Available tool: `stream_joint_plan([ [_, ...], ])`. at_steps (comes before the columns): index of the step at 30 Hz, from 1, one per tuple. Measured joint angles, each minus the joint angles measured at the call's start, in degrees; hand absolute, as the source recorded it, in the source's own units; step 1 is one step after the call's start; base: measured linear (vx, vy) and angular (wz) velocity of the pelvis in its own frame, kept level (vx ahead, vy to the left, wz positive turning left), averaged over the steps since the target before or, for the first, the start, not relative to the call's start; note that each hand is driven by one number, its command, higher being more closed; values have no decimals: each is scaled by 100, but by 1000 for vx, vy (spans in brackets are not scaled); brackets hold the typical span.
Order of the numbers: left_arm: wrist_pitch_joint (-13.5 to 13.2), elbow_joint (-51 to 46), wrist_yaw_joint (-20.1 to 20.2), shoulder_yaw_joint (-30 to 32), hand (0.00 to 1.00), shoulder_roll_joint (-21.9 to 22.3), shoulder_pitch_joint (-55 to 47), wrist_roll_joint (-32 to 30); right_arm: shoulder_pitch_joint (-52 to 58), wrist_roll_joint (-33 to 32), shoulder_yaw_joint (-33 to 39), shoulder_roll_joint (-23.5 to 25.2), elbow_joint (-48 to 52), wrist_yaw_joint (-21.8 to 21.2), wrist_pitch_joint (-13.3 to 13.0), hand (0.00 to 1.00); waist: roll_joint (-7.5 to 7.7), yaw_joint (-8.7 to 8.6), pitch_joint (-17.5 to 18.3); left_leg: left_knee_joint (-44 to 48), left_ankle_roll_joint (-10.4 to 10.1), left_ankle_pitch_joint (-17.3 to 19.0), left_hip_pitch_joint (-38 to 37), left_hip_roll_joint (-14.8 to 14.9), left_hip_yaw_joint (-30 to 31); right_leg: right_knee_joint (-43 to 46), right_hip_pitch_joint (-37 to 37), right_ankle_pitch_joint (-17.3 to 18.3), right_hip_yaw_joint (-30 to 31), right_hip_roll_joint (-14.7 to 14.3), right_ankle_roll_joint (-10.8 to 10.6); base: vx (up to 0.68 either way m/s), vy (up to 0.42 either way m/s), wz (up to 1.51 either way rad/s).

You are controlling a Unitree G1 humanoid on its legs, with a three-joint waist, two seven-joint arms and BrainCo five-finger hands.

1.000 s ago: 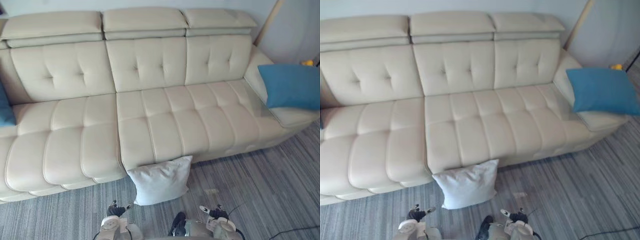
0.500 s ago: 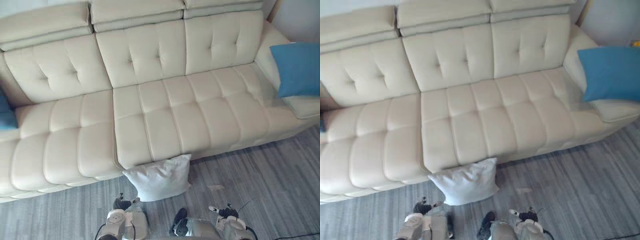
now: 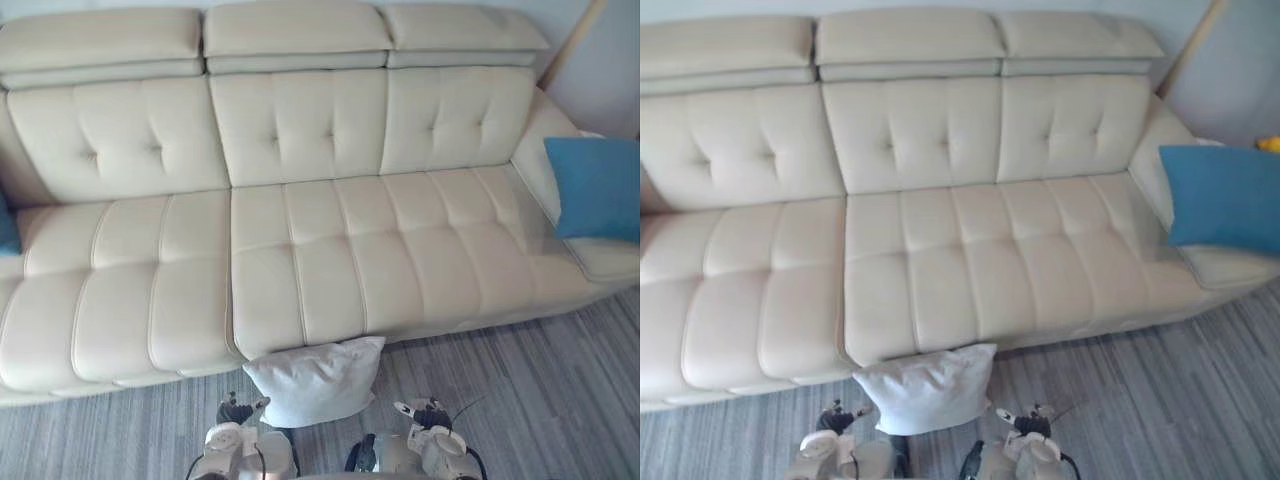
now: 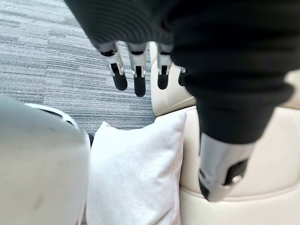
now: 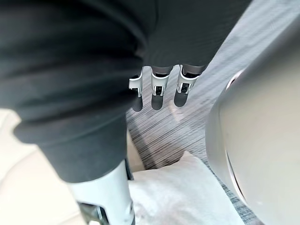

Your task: Pick up cushions and gather them together orderly.

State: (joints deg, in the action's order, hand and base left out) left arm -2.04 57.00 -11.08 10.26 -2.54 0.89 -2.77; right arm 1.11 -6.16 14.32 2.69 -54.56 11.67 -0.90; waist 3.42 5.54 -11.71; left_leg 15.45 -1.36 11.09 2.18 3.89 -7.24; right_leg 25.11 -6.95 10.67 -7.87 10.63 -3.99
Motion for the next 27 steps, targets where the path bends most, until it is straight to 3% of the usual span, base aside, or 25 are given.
stream_joint_plan([
  [1,-3,-13,-4,4,0,-56,-7,1,9,1,-4,23,-110,-10,11,0,184,17,60,-6,-55,1,19,-98,67,-269,49,-107,2,119,-177,63,-210,72],
  [5,1,1,-19,2,0,137,-59,6,-17,60,4,-124,-256,-28,41,0,-180,64,268,-123,-320,-119,160,123,323,-849,348,-87,-325,-165,-117,70,-228,25],
  [6,2,5,-21,0,0,158,-70,7,-5,61,22,-135,-253,-28,44,0,-214,69,287,-198,-367,-155,116,161,338,-895,388,-111,-376,-210,-89,33,-110,8],
  [15,-3,-24,-21,-23,0,199,-21,89,-24,56,12,-146,-252,-6,36,0,-160,49,290,-518,-385,-477,99,70,718,-1081,601,-206,-762,-156,-72,-19,-28,25],
  [17,0,-55,-60,-22,0,221,84,186,-170,51,-3,-154,-245,25,33,0,-193,49,168,-355,-381,-534,408,14,875,-751,306,-171,-899,-61,-73,-132,2,39],
  [21,-6,-316,-239,-22,0,213,509,423,-636,-80,-75,-296,-35,107,-12,0,-166,53,-384,589,-411,-399,1435,-123,1102,292,-606,350,-951,205,28,-225,-27,31],
  [24,-12,-493,-371,-17,0,135,681,653,-901,-178,-106,-426,247,244,-55,0,-137,58,-715,1155,-488,-202,2106,-68,1118,944,-1286,616,-907,259,68,-322,-27,-1],
  [27,-33,-814,-521,-5,0,25,902,903,-1183,-303,-103,-610,476,383,-75,0,-60,60,-992,1384,-520,-226,2740,-3,1055,1326,-2009,653,-831,268,130,-218,-35,-3],
])
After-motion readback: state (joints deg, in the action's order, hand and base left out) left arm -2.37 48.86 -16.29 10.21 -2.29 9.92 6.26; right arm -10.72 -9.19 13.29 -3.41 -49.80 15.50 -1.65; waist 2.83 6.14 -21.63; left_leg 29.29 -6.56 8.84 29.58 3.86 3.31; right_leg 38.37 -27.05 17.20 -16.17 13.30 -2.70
